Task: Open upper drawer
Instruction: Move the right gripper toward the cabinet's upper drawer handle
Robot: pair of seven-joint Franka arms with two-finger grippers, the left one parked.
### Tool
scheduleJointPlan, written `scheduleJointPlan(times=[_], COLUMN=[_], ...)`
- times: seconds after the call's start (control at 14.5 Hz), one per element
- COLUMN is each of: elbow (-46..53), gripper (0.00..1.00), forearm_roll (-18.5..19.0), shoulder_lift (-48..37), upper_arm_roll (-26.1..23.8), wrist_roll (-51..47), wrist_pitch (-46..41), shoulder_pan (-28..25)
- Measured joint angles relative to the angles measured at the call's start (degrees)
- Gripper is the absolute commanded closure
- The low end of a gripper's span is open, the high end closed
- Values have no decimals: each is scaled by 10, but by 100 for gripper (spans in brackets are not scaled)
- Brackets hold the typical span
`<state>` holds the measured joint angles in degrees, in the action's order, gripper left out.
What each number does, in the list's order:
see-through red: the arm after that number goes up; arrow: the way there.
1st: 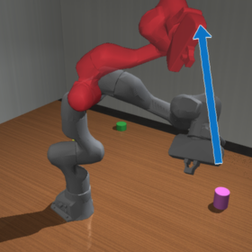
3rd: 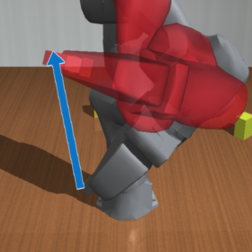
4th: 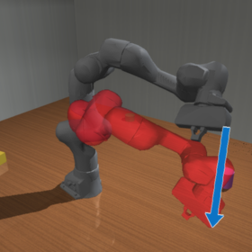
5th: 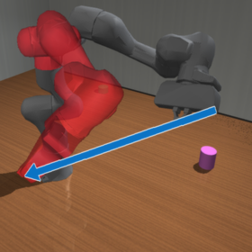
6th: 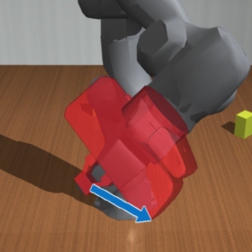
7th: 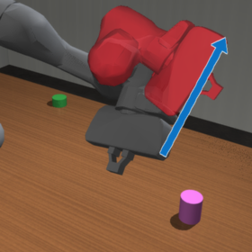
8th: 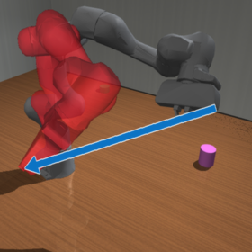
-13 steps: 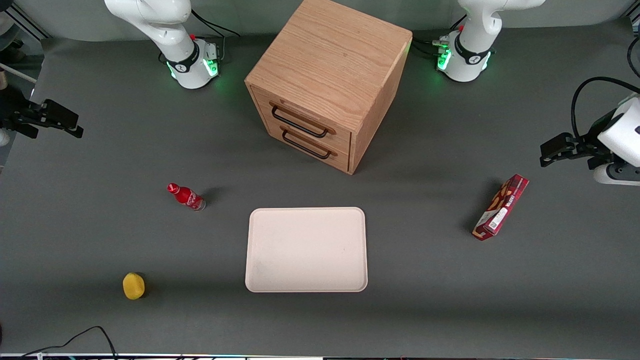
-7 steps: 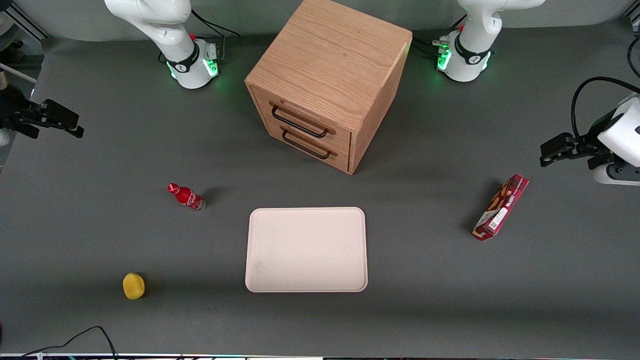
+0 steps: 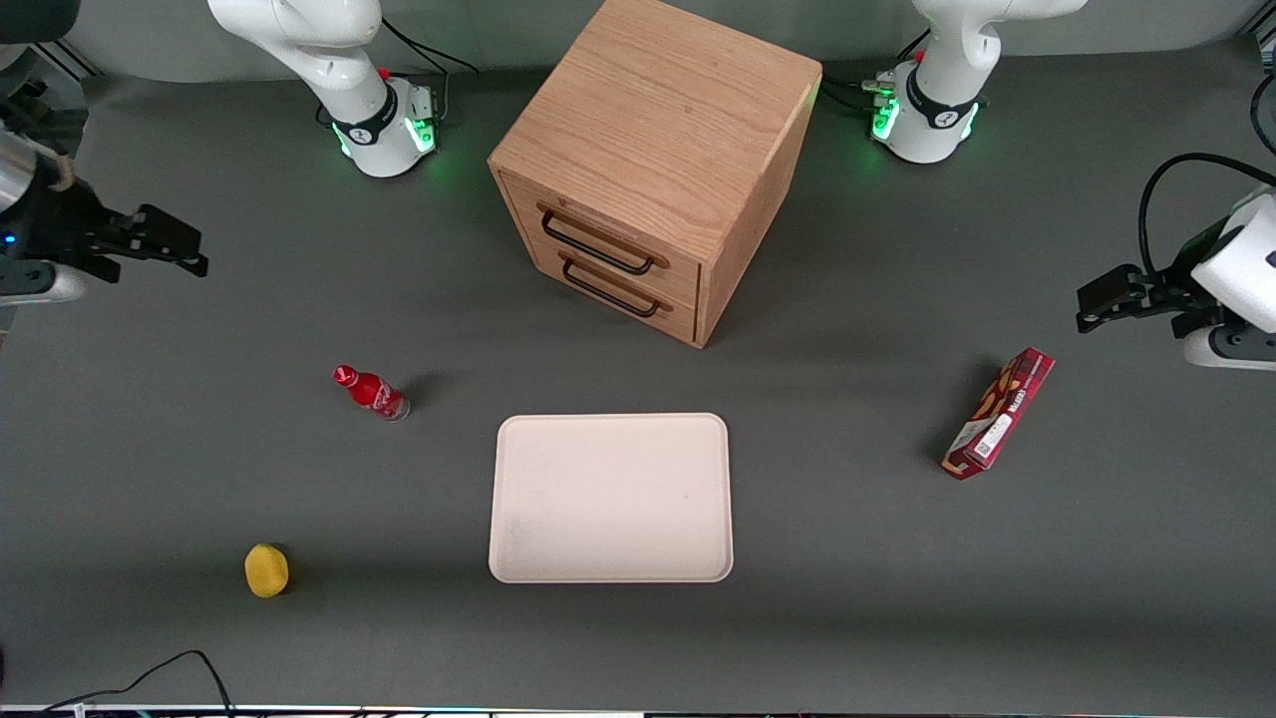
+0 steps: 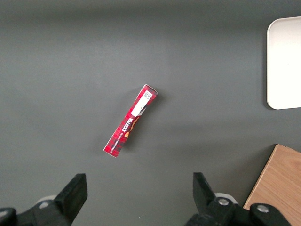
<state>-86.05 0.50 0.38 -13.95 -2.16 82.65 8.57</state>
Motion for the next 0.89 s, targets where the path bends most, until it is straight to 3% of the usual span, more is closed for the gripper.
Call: scheduleJointPlan(times=[0.48, 0.89], elbow=[0, -3], gripper=[0, 0], forearm_roll=[-2, -91], shoulder_lift=[0, 19], upper_arm_roll=[-84, -104], wrist_roll=[1, 68], wrist_pitch=[-51, -70], shoulder_pan=[-4, -2])
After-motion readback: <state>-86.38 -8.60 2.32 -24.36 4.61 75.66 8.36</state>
